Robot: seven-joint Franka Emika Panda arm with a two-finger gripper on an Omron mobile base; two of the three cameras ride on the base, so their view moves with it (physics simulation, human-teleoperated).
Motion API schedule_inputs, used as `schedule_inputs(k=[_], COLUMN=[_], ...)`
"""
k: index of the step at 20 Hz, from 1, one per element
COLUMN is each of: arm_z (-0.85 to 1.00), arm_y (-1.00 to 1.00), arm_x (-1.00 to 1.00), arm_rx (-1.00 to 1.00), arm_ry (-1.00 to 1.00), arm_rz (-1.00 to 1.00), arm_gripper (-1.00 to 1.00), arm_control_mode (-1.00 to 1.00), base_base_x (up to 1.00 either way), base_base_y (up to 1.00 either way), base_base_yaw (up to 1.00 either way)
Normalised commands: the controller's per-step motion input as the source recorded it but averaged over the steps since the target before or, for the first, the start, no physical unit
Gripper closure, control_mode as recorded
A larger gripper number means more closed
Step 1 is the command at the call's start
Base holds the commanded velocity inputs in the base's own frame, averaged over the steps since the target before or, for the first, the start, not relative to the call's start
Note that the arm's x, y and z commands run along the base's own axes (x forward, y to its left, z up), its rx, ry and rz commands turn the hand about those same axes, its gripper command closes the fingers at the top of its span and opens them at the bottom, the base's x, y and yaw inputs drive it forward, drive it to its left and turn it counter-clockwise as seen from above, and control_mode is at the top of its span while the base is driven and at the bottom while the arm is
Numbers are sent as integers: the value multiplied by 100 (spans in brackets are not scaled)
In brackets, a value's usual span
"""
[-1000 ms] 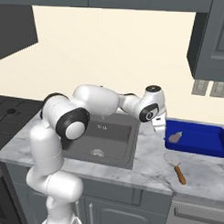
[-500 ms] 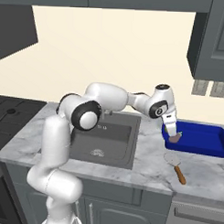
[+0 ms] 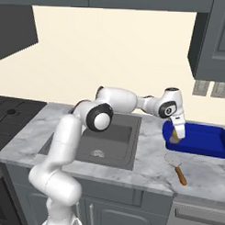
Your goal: Pick up all produce items and place them in the sink. Turn on the sink faucet to wash them. Then turn the sink off and put them in the tray.
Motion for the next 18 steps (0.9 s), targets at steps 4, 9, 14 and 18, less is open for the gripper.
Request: schedule_inputs(k=[4,9,14,18], arm_z=[-39,-30,-19,-12], arm_y=[-8,0,0,0], arm_x=[0,0,0,0], arm_rx=[0,0,0,0], arm_ry=[9,3,0,0], arm_rz=[0,0,0,0], arm_gripper=[100,100,100,-100], arm_control_mode=[-100,-100,-100,-100], base_base_x=[0,0,0,0], base_base_y=[0,0,0,0], base_base_yaw=[0,0,0,0])
